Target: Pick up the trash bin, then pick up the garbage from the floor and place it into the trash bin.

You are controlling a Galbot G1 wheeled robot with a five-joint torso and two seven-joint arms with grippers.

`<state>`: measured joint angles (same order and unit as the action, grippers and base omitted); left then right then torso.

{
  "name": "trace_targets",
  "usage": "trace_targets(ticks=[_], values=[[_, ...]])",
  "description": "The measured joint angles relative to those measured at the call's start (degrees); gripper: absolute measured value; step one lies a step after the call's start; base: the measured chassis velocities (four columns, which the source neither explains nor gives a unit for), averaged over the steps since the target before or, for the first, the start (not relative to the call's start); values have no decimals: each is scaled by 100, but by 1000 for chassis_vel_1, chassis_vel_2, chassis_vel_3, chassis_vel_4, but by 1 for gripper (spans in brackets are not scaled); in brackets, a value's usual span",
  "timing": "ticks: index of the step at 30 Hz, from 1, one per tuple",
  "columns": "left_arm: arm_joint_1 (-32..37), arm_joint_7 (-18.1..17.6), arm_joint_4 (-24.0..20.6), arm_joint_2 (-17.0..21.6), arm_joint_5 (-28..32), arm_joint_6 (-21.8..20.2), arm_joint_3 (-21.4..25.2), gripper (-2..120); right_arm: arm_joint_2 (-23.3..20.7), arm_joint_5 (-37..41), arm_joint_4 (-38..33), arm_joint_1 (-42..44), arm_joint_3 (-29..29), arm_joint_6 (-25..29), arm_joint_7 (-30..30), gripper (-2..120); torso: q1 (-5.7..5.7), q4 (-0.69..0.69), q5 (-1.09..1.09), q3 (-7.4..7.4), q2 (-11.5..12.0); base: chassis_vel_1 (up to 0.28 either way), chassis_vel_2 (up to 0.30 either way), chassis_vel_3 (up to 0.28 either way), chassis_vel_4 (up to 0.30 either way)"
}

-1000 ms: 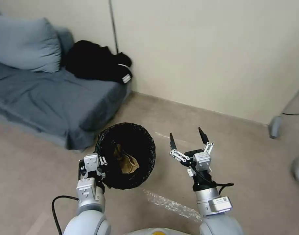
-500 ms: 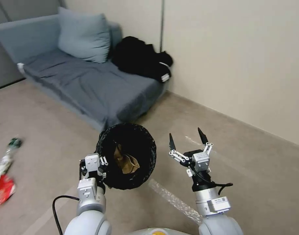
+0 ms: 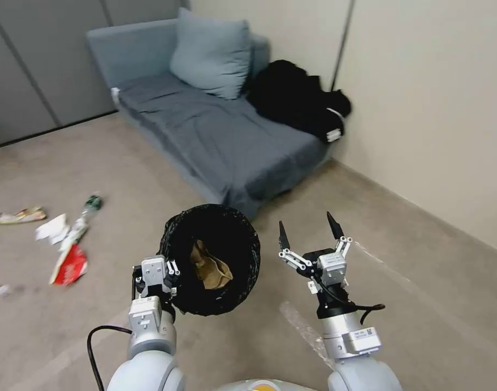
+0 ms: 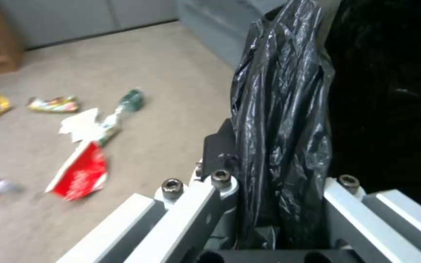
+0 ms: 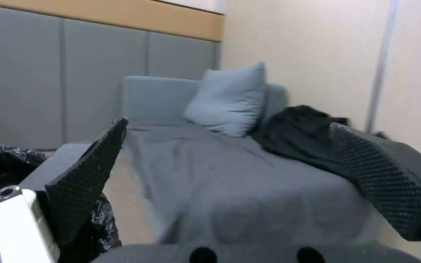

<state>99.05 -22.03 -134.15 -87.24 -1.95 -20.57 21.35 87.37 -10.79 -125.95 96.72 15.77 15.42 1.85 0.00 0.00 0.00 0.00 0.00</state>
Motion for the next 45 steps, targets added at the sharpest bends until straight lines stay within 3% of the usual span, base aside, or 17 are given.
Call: trace_targets(ticks=[45], values=[[-17,-6,18,-6,5,105,-17,1,72,-168,-14,26,-43,-11,-25,100,0,-1,1,0,0,126,125,122,122]])
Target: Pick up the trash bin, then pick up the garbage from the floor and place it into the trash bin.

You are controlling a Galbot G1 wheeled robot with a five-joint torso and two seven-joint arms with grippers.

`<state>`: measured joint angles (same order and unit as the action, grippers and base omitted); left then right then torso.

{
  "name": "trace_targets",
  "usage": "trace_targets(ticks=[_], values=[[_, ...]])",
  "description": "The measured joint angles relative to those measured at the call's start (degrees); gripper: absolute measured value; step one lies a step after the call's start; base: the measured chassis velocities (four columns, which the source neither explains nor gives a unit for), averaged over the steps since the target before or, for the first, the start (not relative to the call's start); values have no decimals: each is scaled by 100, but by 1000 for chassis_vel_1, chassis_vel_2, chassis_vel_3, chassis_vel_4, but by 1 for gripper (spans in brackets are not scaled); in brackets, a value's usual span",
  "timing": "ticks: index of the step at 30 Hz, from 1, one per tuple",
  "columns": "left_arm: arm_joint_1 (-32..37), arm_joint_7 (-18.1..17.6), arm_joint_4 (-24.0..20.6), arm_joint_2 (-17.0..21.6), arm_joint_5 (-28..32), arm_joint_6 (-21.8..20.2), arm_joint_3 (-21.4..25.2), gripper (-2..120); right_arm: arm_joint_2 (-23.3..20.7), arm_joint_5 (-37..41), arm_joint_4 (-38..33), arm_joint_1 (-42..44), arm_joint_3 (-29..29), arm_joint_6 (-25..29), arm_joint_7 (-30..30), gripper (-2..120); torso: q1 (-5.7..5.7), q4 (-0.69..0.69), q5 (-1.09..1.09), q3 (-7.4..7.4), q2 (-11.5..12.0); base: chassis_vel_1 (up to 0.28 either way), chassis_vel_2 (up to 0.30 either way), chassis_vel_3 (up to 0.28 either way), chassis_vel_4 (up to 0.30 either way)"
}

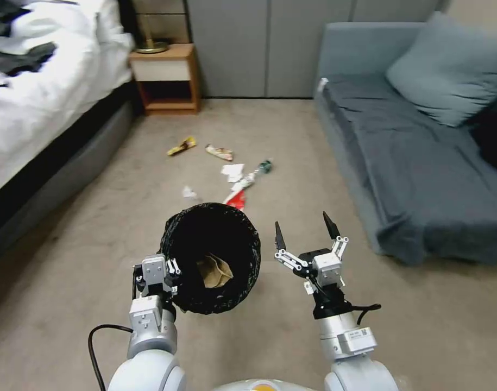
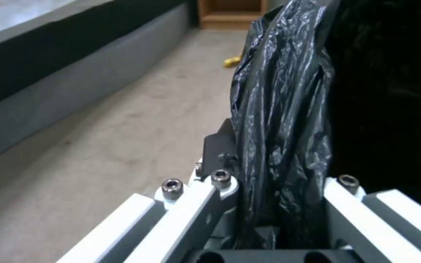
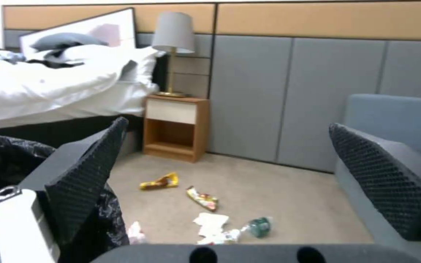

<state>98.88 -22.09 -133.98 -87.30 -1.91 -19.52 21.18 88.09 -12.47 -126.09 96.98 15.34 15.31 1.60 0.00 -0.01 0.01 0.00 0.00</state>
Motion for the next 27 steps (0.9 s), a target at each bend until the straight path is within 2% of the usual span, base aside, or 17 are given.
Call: trace_targets(ticks=[27], values=[[40,9,-59,-16,-55,13,-17,1,23,-38,-7,17,36,68,-82,100,0,1,-1,0,0,6,7,6,4]])
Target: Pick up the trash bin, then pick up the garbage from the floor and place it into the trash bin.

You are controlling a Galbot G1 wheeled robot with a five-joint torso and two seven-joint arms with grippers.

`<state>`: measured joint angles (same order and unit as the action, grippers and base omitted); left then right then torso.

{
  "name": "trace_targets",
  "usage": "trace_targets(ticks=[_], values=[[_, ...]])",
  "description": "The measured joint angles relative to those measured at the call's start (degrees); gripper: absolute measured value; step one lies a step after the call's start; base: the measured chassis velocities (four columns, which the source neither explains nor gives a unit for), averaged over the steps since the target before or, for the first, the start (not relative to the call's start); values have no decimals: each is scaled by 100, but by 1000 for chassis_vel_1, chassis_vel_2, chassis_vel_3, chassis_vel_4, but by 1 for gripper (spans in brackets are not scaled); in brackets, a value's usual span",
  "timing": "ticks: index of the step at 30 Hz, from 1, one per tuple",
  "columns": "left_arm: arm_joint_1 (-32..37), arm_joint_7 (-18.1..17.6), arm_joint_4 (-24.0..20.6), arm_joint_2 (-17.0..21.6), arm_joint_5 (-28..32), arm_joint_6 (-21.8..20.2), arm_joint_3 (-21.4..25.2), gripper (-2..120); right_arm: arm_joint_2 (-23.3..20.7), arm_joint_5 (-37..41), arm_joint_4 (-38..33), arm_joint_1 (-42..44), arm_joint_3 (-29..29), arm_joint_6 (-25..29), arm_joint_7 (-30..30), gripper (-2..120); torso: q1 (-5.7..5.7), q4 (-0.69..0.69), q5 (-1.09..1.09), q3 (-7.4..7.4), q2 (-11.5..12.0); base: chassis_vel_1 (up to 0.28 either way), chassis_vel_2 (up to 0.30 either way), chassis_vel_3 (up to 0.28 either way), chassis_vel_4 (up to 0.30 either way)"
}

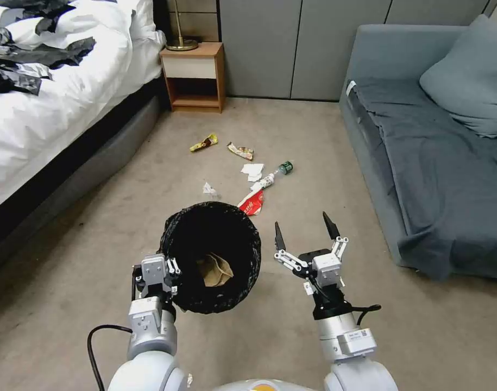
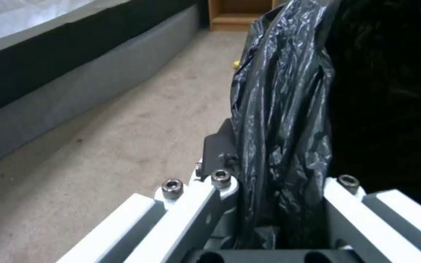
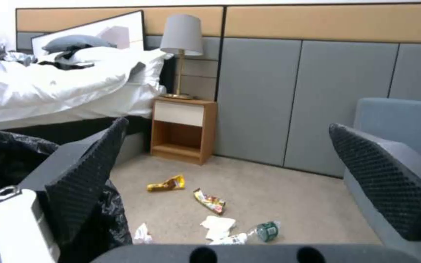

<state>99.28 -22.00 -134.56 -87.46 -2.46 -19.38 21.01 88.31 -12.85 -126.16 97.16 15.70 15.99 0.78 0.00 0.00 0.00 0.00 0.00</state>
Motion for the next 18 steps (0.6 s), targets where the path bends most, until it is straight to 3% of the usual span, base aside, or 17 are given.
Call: trace_targets(ticks=[9,18], values=[[29,0,-12,4,-17,9,1,1,10,-27,17,46,2,49,-8,100,1,0,0,0,0,-31,40,35,-37],[37,-3,-43,13,-25,16,15,1,-22,-28,13,49,5,51,-8,100,0,-1,1,0,0,-167,181,163,-161]])
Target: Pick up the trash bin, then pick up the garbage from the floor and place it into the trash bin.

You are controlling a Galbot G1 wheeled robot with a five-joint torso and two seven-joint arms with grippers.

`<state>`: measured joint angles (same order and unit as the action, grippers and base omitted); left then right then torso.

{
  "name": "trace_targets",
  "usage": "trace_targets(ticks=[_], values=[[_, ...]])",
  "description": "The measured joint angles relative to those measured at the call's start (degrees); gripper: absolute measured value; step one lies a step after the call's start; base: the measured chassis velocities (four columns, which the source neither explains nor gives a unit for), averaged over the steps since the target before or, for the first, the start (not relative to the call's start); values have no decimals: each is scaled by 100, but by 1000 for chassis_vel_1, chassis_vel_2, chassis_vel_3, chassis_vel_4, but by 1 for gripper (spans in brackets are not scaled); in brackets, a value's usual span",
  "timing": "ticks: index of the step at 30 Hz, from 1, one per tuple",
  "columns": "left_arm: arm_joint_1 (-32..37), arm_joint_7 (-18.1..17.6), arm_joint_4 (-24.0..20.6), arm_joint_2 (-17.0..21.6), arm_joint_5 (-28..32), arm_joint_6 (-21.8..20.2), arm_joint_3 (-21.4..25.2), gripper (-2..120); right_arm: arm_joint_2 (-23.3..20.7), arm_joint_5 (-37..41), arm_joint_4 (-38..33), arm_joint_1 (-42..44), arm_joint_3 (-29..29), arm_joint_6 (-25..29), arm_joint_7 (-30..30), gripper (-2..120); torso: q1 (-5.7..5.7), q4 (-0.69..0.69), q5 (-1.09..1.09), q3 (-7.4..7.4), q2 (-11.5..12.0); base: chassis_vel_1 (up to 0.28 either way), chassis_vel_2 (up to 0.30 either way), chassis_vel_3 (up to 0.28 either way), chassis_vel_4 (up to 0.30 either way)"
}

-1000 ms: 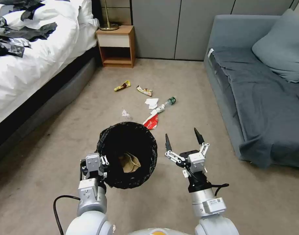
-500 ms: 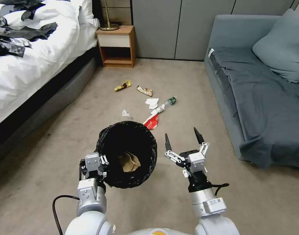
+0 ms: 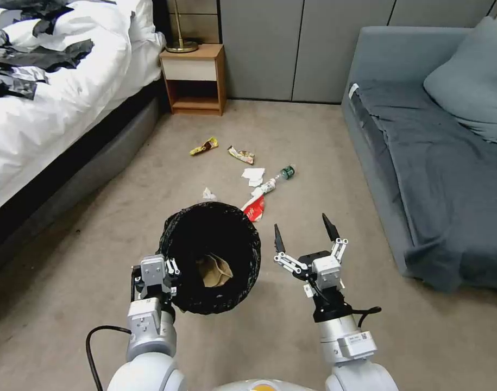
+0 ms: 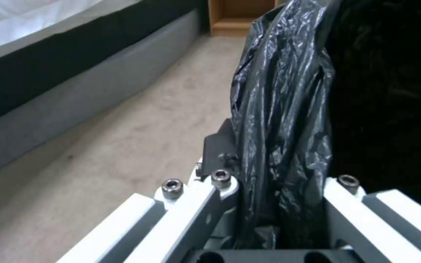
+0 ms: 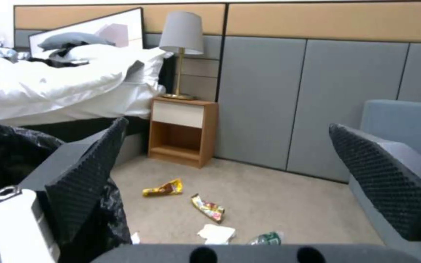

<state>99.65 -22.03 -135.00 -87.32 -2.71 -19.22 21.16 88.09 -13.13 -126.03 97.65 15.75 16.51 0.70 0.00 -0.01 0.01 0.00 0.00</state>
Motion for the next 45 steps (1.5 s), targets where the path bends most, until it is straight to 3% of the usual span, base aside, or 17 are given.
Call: trace_targets(ticks=[31,45], values=[[-5,-13,-43,-1,0,-16,11,1,22,-67,49,24,-20,158,-25,100,-1,1,-3,1,0,-234,227,227,-227],[0,-16,-50,-10,-9,-16,9,1,42,-91,67,16,-5,386,-181,100,0,0,-1,0,0,-73,82,77,-81]])
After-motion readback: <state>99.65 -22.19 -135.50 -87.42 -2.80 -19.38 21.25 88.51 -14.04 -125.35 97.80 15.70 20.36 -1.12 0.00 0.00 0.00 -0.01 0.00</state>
